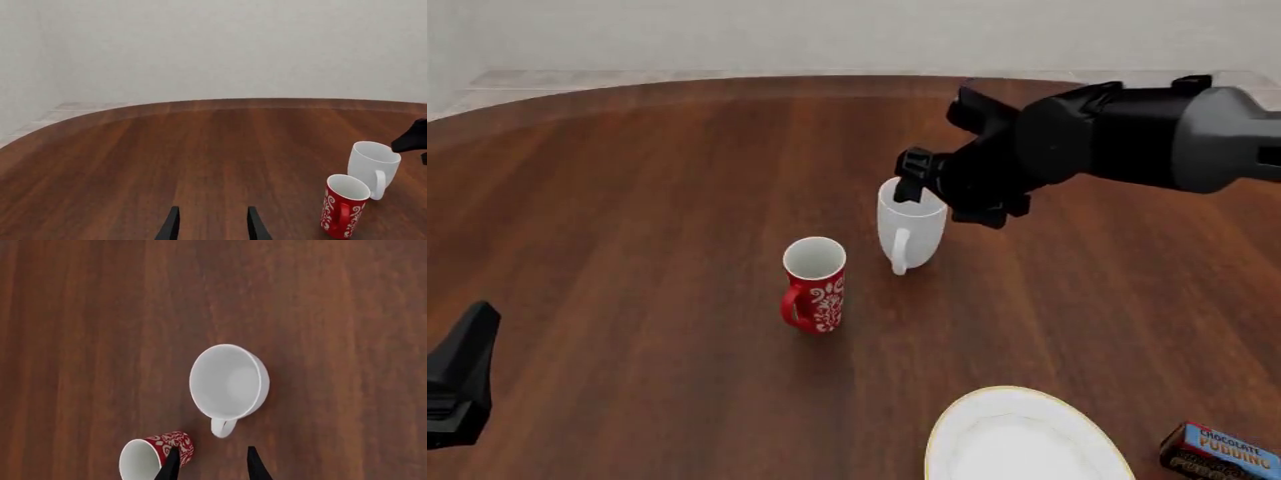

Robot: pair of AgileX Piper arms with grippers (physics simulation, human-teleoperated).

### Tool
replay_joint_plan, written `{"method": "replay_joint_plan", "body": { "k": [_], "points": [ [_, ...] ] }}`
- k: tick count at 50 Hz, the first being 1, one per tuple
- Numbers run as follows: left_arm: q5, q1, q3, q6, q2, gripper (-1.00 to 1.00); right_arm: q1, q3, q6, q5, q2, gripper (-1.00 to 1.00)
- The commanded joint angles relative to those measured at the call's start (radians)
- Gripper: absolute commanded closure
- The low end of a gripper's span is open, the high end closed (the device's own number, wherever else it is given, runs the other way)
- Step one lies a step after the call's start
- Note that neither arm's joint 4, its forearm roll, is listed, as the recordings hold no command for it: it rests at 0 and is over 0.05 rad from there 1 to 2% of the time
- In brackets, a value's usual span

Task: Put the white mug on the plate.

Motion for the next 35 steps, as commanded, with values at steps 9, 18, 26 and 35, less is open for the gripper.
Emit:
{"method": "replay_joint_plan", "body": {
  "k": [9,18,26,35],
  "points": [
    [0.000,0.000,0.000,0.000,0.000,-1.00,-0.004,-0.007,0.011,-0.026,0.039,-1.00],
    [0.000,0.000,0.000,0.000,0.000,-1.00,0.003,0.000,0.026,-0.047,0.060,-1.00],
    [0.000,0.000,0.000,0.000,0.000,-1.00,0.001,0.002,0.024,-0.059,0.078,-1.00],
    [0.000,0.000,0.000,0.000,0.000,-1.00,0.002,0.006,0.042,-0.084,0.090,-1.00]
  ]
}}
